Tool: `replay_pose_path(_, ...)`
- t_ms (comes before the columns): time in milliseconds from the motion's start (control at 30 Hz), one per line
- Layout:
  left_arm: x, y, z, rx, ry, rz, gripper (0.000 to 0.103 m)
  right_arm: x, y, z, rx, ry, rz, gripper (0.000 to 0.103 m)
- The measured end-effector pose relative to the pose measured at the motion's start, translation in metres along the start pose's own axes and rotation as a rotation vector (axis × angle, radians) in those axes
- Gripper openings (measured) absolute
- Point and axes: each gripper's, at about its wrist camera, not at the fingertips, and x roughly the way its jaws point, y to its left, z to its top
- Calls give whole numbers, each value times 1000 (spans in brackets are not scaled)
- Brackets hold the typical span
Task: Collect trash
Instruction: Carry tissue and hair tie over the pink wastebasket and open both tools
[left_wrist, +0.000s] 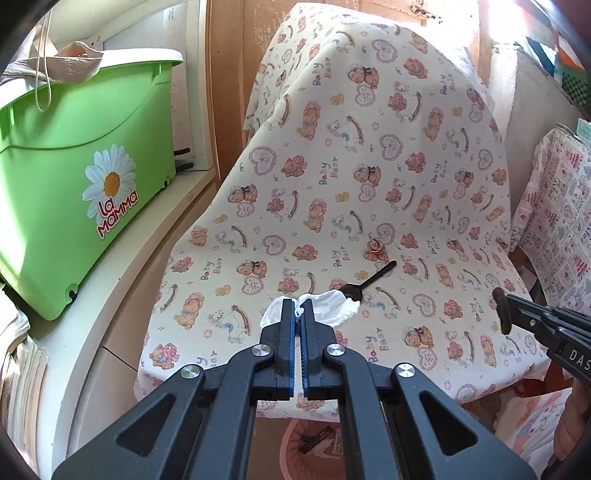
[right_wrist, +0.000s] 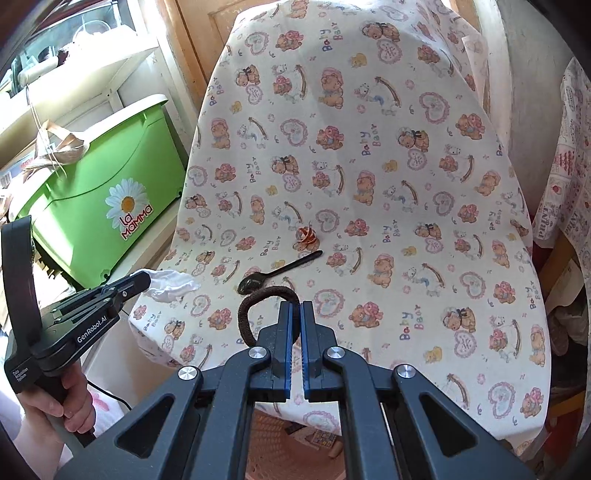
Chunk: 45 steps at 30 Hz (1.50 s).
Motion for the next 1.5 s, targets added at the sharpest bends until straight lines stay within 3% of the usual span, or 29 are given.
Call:
replay_pose_path(200,-15,-24,-29,41,23,-49,2,-11,10,-17,-4,4,20,5)
replay_pose_path(367,-17,-30,-47,-3,98,-97,2,-17,18,-27,-27,20,31,5)
replay_pose_path(533,3,-34,-59,50,202,-34,2,-18,19,-37,-22,40,35,5)
replay_pose_path(700,27,-30,-72,8,308,-93,2,-3,17,-53,9,144,67,5)
replay_pose_path(867,46,-33,-85,5,401,-108,2,22,15,-71,24,281,82,5)
replay_pose_path(1067,69,-34,-105,-3,508,-117,2,43,0,-85,123,367,131,5)
replay_pose_path(1300,93,-39,-121,-3,560,-109,2,70,-16,-105,221,433,122,5)
replay_pose_path(1500,116,-36,-143,-32,664,-110,3,99,-16,-128,209,508,61,5)
